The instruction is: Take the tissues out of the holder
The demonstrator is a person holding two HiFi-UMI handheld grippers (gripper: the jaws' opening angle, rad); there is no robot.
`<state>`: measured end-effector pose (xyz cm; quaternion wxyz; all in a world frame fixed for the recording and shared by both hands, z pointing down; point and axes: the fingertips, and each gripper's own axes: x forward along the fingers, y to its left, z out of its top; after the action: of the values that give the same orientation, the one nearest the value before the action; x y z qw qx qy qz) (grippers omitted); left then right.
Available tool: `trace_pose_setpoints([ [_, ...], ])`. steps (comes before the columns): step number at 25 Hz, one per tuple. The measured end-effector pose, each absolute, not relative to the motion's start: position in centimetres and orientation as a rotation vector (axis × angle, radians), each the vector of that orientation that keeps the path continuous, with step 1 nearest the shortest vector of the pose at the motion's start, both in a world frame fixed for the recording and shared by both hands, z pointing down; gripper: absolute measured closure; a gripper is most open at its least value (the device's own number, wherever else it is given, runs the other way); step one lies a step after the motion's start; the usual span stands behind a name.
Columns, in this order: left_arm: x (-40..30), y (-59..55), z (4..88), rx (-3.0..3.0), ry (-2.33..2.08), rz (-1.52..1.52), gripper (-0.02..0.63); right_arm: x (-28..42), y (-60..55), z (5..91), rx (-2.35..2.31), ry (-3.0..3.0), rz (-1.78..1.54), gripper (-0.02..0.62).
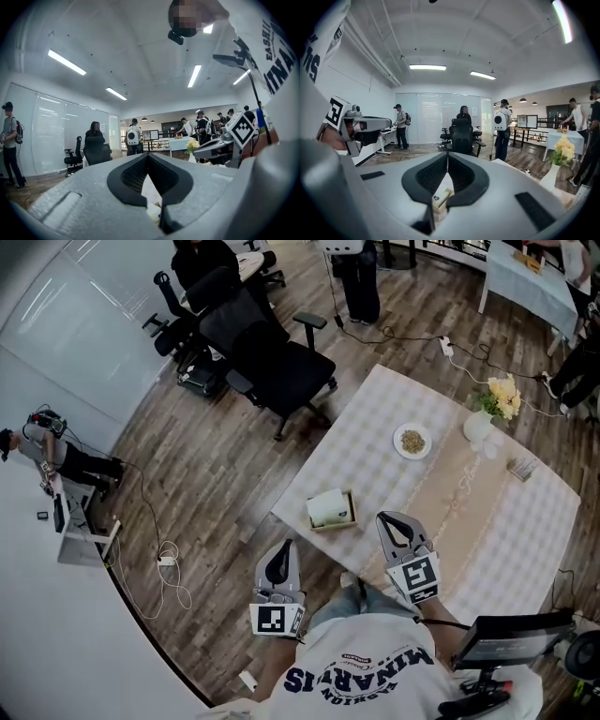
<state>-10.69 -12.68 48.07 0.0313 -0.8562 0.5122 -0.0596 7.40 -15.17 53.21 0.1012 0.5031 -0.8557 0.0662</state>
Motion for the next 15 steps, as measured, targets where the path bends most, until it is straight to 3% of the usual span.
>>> trace_pose_setpoints([
  [15, -11.1, -15.7, 48.5, -2.693, 1.477, -0.143, 0.603, 6.2, -15.6, 52.9, 1.508, -2.492, 0.162, 0.586],
])
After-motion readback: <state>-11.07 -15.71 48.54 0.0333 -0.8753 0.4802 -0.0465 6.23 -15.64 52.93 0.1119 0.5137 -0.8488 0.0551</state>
